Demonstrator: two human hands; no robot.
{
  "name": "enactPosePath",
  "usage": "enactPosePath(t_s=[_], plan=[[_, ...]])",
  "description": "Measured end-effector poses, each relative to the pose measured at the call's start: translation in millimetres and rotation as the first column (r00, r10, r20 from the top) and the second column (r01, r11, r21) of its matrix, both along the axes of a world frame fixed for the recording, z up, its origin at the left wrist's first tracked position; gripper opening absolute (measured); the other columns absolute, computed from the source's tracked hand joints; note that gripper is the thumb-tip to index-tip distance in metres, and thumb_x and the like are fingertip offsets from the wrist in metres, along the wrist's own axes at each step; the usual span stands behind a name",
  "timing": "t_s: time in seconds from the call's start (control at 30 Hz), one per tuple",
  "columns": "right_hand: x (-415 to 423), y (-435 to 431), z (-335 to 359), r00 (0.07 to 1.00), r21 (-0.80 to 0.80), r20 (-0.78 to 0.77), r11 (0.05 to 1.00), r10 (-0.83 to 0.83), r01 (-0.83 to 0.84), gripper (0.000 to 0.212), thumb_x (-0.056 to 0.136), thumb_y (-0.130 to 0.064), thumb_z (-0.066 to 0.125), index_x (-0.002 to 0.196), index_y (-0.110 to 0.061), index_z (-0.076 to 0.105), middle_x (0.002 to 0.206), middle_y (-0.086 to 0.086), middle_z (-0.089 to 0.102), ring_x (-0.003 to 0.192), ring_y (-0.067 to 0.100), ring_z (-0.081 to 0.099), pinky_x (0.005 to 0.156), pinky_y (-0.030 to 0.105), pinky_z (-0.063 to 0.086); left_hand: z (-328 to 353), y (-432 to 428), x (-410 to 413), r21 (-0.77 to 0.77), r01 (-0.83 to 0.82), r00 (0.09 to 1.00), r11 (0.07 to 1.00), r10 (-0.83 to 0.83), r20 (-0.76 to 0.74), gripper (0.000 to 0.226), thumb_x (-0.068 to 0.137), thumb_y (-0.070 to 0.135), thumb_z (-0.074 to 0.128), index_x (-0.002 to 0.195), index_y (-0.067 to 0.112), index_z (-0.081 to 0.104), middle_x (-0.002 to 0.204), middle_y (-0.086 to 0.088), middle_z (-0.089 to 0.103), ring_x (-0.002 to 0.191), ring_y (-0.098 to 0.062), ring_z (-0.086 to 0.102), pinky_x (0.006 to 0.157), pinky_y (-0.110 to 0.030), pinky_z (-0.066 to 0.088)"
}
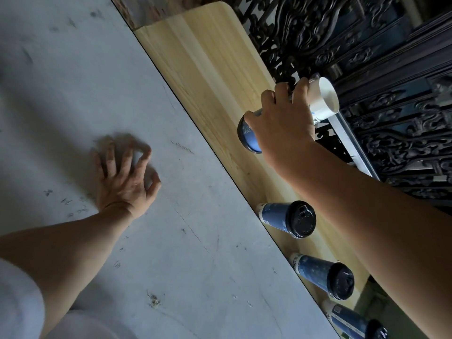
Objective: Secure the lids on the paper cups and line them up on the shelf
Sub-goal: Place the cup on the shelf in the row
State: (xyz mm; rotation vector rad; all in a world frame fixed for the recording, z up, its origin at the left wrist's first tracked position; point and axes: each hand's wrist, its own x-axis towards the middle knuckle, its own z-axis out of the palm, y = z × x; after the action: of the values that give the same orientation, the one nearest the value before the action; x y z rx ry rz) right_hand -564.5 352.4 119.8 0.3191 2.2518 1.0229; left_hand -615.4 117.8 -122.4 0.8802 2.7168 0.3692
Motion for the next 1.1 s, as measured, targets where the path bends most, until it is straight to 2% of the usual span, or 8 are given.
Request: enactPosePath(t_s=[0.1,0.43,0.73,0.83,0.9,0.93,1.0,1.1], plan=[[0,1,0,1.000,-0.006,-0.001,1.000,-0.011,0.011,0.057,0.081,-0.034,0.068,0.136,-0.026,0.050,0.138,0.017,0.044,0.134,0.044,0.032,0.114,0.068,0.018,0,1,1,0.000,0.000,1.000,1.000,0.000,-0.004,0.071,0.080,0.054,0.043,0.147,0.027,0.041,0.154,-0.014,0.035,0.148,-0.048,0.012,0.120,-0.062,0.001],[-2,3,8,0.998,-0.023,0.004,0.997,-0.068,0.068,0.058,0.082,-0.033,0.067,0.137,-0.028,0.049,0.139,0.016,0.043,0.133,0.042,0.033,0.115,0.067,0.021,0,0,1,0.015,-0.005,1.000,1.000,0.005,0.015,0.072,0.081,0.054,0.041,0.147,0.028,0.041,0.156,-0.012,0.033,0.150,-0.046,0.006,0.119,-0.053,-0.010],[-7,5,12,0.992,-0.053,-0.012,0.990,-0.128,0.128,0.059,0.082,-0.030,0.064,0.138,-0.031,0.046,0.139,0.016,0.042,0.132,0.042,0.033,0.114,0.062,0.023,-2,-1,0,0.009,0.005,1.000,1.000,-0.005,0.009,0.074,0.080,0.056,0.042,0.148,0.028,0.039,0.159,-0.012,0.030,0.150,-0.047,0.008,0.120,-0.061,-0.001],[-8,11,8,0.975,-0.112,-0.044,0.971,-0.218,0.212,0.064,0.081,-0.022,0.067,0.139,-0.031,0.043,0.138,0.016,0.043,0.132,0.041,0.034,0.109,0.061,0.028,-1,-1,0,-0.001,0.008,1.000,1.000,-0.008,0.012,0.074,0.080,0.056,0.042,0.149,0.029,0.038,0.159,-0.011,0.029,0.150,-0.046,0.007,0.120,-0.062,0.000],[-9,16,-1,0.917,-0.242,-0.094,0.902,-0.388,0.357,0.073,0.080,-0.014,0.071,0.143,-0.030,0.037,0.138,0.017,0.042,0.134,0.042,0.034,0.106,0.060,0.033,0,-1,0,-0.010,0.011,1.000,1.000,-0.011,0.008,0.074,0.080,0.056,0.042,0.149,0.029,0.038,0.159,-0.011,0.029,0.150,-0.046,0.007,0.120,-0.063,0.001],[-9,20,-8,0.857,-0.335,-0.123,0.834,-0.501,0.439,0.078,0.080,-0.012,0.074,0.145,-0.028,0.033,0.140,0.017,0.042,0.135,0.042,0.035,0.105,0.058,0.035,0,-1,0,-0.017,0.013,1.000,1.000,-0.013,0.007,0.074,0.080,0.056,0.042,0.149,0.030,0.037,0.160,-0.010,0.029,0.150,-0.046,0.007,0.120,-0.063,0.002],[-8,30,-29,0.678,-0.545,-0.164,0.639,-0.716,0.543,0.087,0.078,-0.015,0.082,0.147,-0.020,0.030,0.143,0.018,0.041,0.135,0.041,0.037,0.103,0.053,0.040,-2,-1,0,-0.033,0.016,1.000,0.999,-0.016,0.009,0.074,0.081,0.057,0.043,0.150,0.031,0.036,0.162,-0.010,0.027,0.151,-0.045,0.006,0.120,-0.064,0.003],[-3,39,-65,0.357,-0.806,-0.170,0.338,-0.919,0.486,0.088,0.070,-0.027,0.089,0.141,-0.010,0.041,0.138,0.014,0.050,0.127,0.034,0.051,0.095,0.039,0.046,-1,-1,0,-0.063,0.019,1.000,0.998,-0.018,0.003,0.073,0.082,0.056,0.043,0.150,0.031,0.035,0.161,-0.010,0.028,0.150,-0.045,0.007,0.121,-0.063,0.004]])
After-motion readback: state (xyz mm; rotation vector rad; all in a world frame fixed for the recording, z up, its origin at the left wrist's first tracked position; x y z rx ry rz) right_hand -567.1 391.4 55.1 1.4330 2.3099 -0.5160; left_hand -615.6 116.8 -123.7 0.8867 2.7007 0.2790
